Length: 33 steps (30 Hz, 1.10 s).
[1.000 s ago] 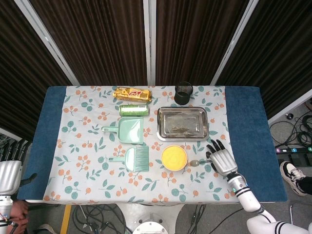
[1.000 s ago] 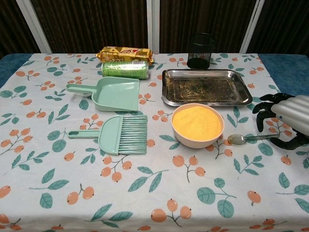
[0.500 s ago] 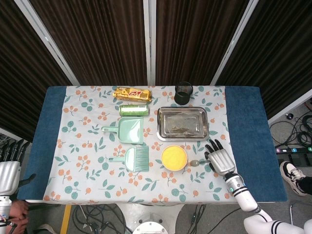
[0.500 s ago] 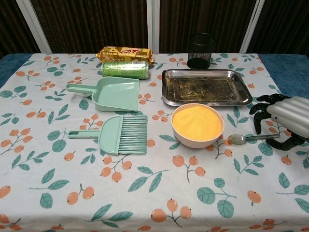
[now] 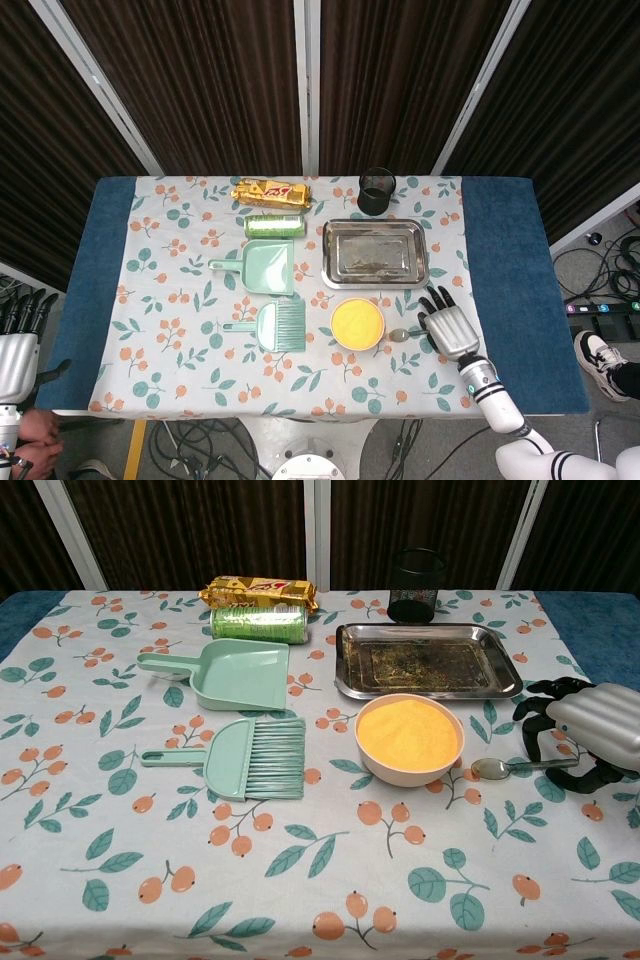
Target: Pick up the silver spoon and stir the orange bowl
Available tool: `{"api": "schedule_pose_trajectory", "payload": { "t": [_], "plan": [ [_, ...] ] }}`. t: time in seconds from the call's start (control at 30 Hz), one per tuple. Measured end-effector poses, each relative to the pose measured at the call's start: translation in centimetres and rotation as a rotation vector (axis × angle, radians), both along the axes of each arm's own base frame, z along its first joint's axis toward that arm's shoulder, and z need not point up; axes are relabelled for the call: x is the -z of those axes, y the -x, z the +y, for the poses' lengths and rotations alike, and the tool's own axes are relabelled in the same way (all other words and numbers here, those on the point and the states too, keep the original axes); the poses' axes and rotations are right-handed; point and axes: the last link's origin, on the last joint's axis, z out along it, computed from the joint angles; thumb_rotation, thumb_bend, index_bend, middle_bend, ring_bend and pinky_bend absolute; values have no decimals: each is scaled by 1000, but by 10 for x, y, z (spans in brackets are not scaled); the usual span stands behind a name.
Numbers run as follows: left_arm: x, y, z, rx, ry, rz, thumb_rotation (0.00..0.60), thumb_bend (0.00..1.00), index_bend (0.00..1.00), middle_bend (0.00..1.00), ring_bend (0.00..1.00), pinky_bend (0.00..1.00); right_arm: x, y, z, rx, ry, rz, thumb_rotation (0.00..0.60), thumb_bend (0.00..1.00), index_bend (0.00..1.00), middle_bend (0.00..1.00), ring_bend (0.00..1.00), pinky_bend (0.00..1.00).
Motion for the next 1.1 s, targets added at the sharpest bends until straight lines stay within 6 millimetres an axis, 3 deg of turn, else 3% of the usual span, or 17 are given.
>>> {"api": "schedule_pose_trajectory", "payload": {
  "t": [0.33, 0.53, 0.8, 1.1],
  "plan": [
    [-1, 0, -1, 5, -4, -6, 600, 0, 147, 159, 91, 81, -8, -3, -1, -26, 14, 9, 600, 399, 578, 212, 11, 59],
    [-3, -1, -2, 11, -9, -4, 600, 0, 147, 159, 91, 81, -31, -14, -6, -107, 46, 46, 600, 399, 592, 228, 30, 59],
    [-3, -5, -2, 29, -9, -4, 600, 0, 147, 159, 91, 81, -67, -53, -25, -296, 114, 127, 600, 399, 617, 289, 140, 114],
    [-6, -8, -5, 33, -17, -2, 600, 0, 147, 159, 91, 81, -54, -95, -47, -492, 90, 284, 600, 399, 633, 392, 296, 288]
  ]
}}
